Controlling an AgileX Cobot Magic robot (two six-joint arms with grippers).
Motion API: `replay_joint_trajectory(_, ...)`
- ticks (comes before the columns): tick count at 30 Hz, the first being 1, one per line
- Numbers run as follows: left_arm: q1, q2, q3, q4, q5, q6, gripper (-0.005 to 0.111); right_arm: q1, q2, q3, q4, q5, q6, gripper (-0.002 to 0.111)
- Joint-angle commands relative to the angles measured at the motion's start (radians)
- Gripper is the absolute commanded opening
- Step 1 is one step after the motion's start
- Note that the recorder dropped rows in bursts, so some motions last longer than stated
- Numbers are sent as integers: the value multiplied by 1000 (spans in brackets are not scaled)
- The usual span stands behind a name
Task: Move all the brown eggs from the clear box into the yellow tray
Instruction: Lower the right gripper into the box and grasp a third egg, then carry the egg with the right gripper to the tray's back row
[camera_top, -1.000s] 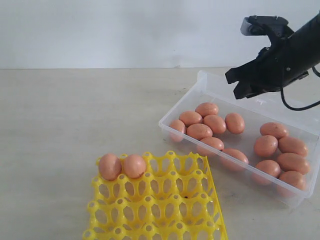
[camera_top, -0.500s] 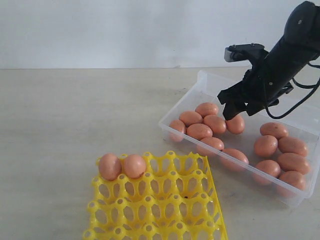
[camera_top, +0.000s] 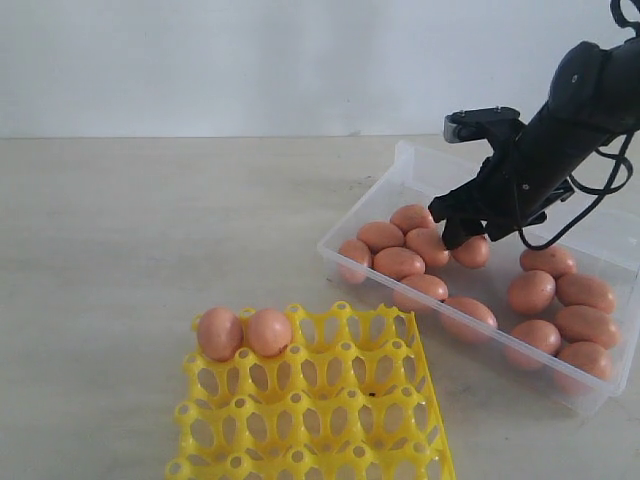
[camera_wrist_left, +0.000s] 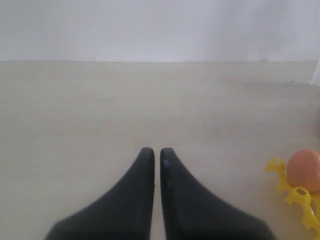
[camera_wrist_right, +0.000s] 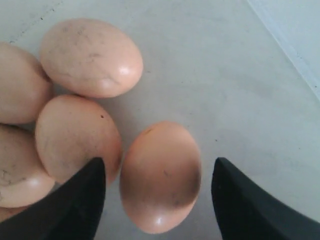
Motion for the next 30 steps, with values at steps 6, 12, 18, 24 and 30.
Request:
replay_joint_trajectory(6, -4, -3, -2, -8, -11, -7, 4, -1, 59, -4, -6, -37, 29, 55)
replay_joint_trajectory(12, -4, -3, -2, -8, -11, -7, 4, -1, 59, -4, -6, -47, 29, 40)
replay_joint_trajectory(18, -4, -3, -2, -8, -11, -7, 4, -1, 56, -4, -6, -45, 27, 0)
replay_joint_trajectory(24, -4, -3, -2, -8, -11, -7, 4, -1, -43, 2, 9, -81, 57, 0)
replay_joint_trajectory(30, -4, -3, -2, -8, -11, -7, 4, 63, -326, 253, 194, -812, 10, 0)
